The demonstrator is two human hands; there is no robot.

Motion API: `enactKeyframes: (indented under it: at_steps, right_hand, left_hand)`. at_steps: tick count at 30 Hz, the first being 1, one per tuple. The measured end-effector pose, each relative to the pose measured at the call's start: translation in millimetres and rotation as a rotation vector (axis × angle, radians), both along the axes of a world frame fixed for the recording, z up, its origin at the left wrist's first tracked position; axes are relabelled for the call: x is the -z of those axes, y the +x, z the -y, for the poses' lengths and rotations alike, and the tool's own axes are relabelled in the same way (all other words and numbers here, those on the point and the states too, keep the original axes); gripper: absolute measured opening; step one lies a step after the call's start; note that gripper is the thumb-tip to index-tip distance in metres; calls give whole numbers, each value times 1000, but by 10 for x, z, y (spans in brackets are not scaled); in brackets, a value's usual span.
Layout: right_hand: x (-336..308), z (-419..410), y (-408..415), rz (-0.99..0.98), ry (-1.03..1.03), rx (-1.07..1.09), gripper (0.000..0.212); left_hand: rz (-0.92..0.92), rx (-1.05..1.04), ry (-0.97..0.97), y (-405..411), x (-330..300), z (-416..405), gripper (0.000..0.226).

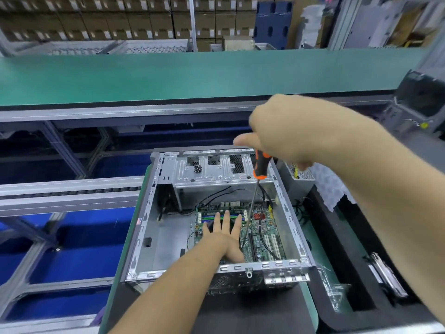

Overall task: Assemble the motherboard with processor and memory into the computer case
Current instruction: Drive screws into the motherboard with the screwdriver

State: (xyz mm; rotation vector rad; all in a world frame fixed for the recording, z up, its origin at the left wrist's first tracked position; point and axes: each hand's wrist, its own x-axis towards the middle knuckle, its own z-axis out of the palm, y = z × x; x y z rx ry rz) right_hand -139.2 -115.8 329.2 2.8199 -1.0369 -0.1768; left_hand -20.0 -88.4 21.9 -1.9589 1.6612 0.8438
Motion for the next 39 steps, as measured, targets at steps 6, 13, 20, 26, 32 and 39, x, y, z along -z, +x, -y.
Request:
enactKeyframes:
  at_steps: [6, 13, 20, 26, 32, 39]
  right_hand:
    - [-81, 63, -131, -51, 190, -56, 33]
    - [-39, 68, -115, -85, -27, 51, 52]
    - [-66, -4, -75, -68, 36, 24, 48]
    - [-79, -40, -47, -48, 166, -2, 36]
    - [28, -74, -74, 106, 315, -172, 29]
    - [-13, -100, 34, 93, -66, -71, 49]
  left_hand:
    - [14, -9, 4, -17, 2, 14, 114]
    - [3, -14, 6, -12, -24, 9, 114]
    - [3, -13, 8, -10, -29, -9, 112]
    - [5, -20, -1, -5, -23, -2, 111]
    - [24, -3, -1, -4, -7, 9, 111]
    - [21, -7, 7, -9, -11, 7, 110]
